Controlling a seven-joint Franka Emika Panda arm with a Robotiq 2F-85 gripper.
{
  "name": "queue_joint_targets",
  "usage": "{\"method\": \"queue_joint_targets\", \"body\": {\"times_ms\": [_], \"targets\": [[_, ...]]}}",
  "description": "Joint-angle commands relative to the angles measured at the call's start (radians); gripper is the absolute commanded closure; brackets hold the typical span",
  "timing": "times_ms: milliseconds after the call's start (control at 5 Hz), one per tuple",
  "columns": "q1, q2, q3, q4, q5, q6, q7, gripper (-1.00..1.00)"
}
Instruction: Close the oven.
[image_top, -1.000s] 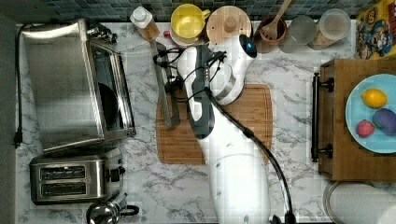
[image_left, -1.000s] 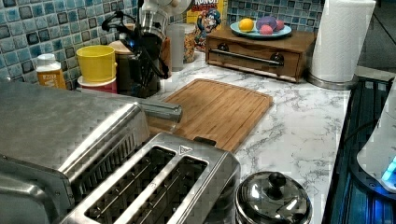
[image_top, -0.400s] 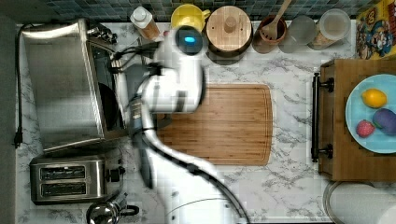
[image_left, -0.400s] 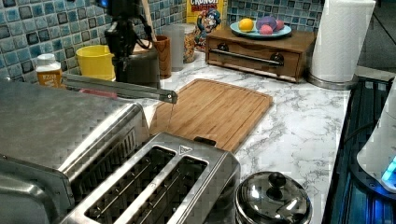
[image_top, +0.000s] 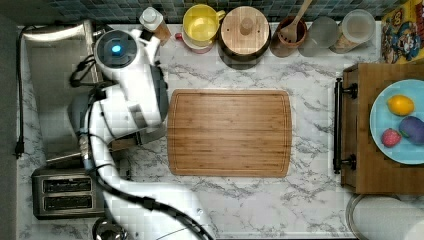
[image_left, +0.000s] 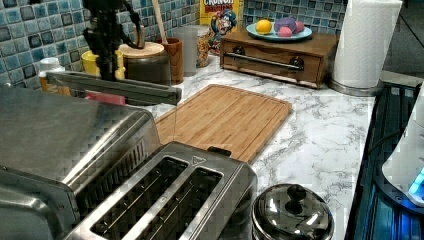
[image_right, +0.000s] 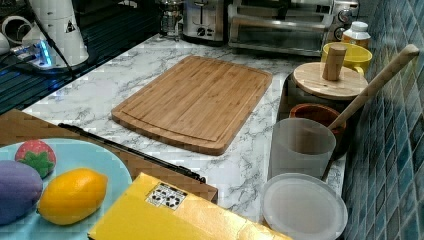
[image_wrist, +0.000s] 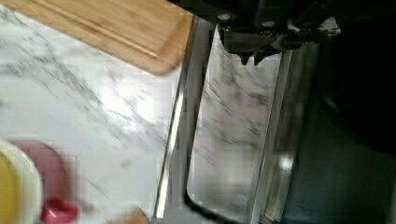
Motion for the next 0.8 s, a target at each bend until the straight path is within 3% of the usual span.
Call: {"method": "queue_joint_targets", "body": {"times_ms": [200,600,800], "targets": [[0.194,-0.045,0.070,-0.039,-0.128,0.120,0.256,1.00],[0.152,-0.183,0.030,-0.137,-0.134,0.257,0.421,1.00],[0.080,-0.297,0.065,-0.245,0.038,0.315,0.325,1.00]]}}
